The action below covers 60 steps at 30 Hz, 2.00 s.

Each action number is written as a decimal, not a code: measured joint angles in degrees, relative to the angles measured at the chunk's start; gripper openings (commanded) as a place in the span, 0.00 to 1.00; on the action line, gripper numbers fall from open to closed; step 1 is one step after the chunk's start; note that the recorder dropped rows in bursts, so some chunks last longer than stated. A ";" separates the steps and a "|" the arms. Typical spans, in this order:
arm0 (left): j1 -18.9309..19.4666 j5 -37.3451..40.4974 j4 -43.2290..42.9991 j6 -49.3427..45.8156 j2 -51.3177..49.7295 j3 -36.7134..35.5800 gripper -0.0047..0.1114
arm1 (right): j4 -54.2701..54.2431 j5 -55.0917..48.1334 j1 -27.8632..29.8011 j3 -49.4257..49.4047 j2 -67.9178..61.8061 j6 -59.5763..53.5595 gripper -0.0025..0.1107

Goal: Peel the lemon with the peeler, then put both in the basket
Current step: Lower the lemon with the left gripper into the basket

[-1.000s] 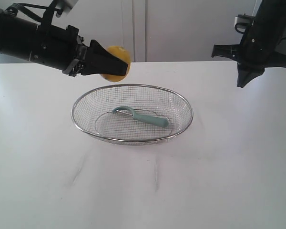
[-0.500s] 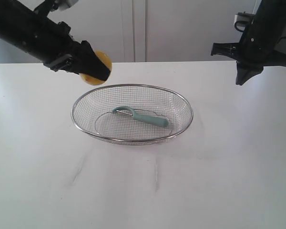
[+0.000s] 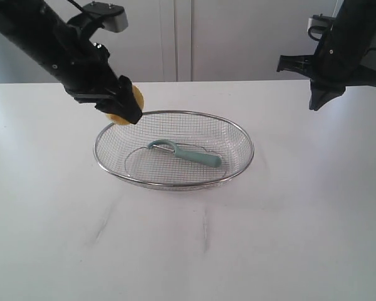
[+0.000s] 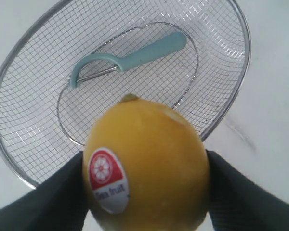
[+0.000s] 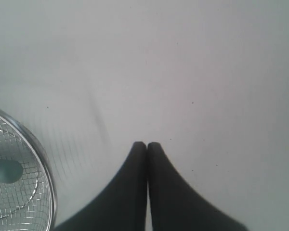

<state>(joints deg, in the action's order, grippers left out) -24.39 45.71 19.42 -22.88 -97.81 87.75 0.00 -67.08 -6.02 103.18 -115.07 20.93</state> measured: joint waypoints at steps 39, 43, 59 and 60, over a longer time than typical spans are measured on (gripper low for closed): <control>-0.08 -9.47 -3.68 1.60 -22.09 7.15 0.04 | 0.00 4.22 0.00 0.00 0.00 0.00 0.02; -0.08 -9.60 -1.30 1.60 -23.47 7.15 0.12 | 0.00 4.54 0.00 0.00 0.00 0.00 0.02; -0.08 -9.71 0.28 1.60 -23.56 7.32 0.78 | 0.00 4.60 0.00 0.00 0.00 0.00 0.02; -0.08 -9.82 0.39 1.60 -23.56 7.32 0.78 | 0.00 4.69 0.00 0.00 0.00 0.00 0.02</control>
<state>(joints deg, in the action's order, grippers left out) -24.47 35.89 19.81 -21.28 -121.37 95.07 0.00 -62.39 -6.02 103.18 -115.07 20.93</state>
